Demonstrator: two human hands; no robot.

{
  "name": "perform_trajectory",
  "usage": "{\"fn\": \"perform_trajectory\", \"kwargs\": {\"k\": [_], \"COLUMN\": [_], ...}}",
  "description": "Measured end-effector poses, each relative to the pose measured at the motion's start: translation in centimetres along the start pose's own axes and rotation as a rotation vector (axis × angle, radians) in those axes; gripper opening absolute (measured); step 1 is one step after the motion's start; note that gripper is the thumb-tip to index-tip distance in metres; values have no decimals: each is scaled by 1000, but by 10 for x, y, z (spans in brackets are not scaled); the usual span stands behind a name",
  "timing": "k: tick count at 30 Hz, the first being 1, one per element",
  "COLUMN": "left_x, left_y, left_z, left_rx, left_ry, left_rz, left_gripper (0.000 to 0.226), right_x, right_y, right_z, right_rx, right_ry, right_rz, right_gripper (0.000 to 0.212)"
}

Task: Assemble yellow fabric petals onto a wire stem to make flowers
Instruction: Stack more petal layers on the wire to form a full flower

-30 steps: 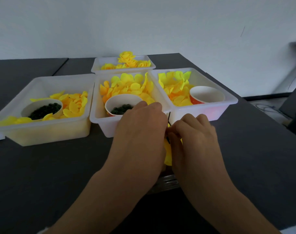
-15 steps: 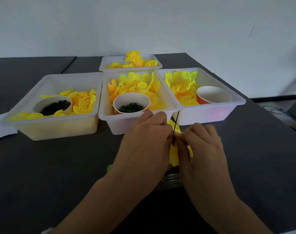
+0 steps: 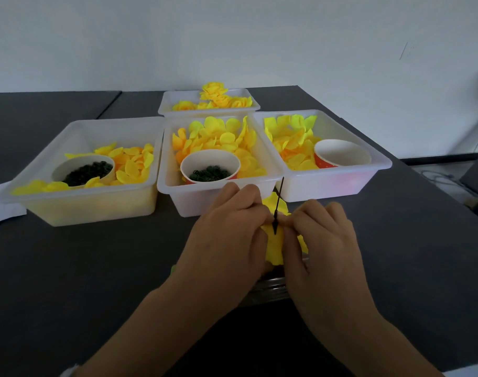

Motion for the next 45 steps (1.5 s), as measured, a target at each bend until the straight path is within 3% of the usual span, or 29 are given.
{"fn": "perform_trajectory", "kwargs": {"k": [5, 9, 12, 16, 24, 33, 36, 38, 41, 44, 45], "left_x": [-20, -39, -46, -50, -53, -51, -42, -34, -23, -8, -6], "left_y": [14, 33, 37, 33, 31, 41, 42, 41, 37, 35, 35], "left_z": [-12, -1, 8, 18, 34, 33, 26, 22, 18, 10, 9], "left_rx": [5, 225, 300, 286, 313, 355, 298, 250, 182, 133, 136], "left_ry": [91, 235, 285, 305, 305, 338, 336, 311, 281, 202, 211], "left_rz": [188, 404, 422, 402, 434, 480, 576, 629, 728, 964, 1049], "left_gripper": [31, 36, 32, 31, 33, 31, 24, 34, 49, 79, 89], "right_x": [14, 19, 17, 14, 9, -19, -26, -29, -28, -32, -32], "right_y": [8, 14, 9, -5, -2, 77, 87, 89, 85, 64, 55], "right_z": [-26, -47, -58, -64, -65, -106, -99, -91, -79, -72, -67], "right_rx": [-250, -363, -437, -514, -458, -120, -41, 8, -37, -249, -311], "right_ry": [-66, -91, -88, -70, -14, 56, 88, 108, 26, -311, -438], "right_rz": [-94, -200, -194, -111, -129, -375, -445, -450, -658, -1079, -1171], "right_gripper": [20, 13, 9, 14, 15, 18, 15, 12, 7, 21, 37]}}
Point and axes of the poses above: each hand's wrist, its own z-axis away from the middle knuckle, its own y-axis out of the back of the hand, x = y × z, the point moved 6 cm from there along -z, towards the middle knuckle, and after that the axes turned 1 degree about -y, right-handed, at the moved point
